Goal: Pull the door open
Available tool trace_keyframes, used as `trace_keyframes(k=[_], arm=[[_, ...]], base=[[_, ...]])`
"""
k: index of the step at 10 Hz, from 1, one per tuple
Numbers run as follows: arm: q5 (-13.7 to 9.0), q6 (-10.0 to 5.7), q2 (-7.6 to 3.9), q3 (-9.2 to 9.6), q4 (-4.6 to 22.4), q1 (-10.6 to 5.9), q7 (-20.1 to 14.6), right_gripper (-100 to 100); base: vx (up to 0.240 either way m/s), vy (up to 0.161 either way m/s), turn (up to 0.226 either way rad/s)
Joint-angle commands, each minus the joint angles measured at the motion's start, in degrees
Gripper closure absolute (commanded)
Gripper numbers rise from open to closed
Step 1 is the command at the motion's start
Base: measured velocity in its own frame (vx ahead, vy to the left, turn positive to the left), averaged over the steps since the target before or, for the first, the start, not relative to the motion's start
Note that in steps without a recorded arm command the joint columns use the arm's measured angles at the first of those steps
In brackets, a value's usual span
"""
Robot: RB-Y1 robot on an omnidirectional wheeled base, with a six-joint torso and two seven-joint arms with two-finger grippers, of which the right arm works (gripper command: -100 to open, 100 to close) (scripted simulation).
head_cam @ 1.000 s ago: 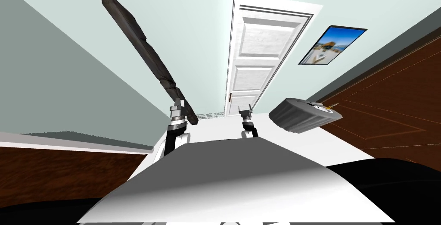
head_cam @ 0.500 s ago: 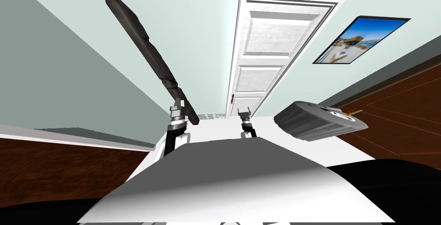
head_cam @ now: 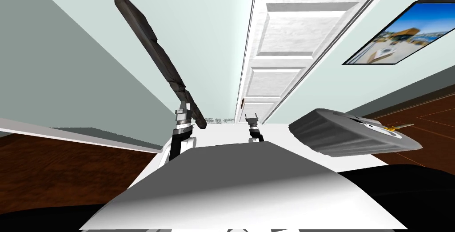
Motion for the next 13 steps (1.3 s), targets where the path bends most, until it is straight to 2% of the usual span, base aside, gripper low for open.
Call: trace_keyframes(k=[1,13], arm=[[-1.45,-0.6,-0.39,0.56,2.05,-0.43,-1.85,-100],[-11.11,-5.14,-3.51,4.31,16.39,-3.08,-13.96,-100]], base=[[0.104,-0.033,0.085],[0.089,-0.039,0.099]])
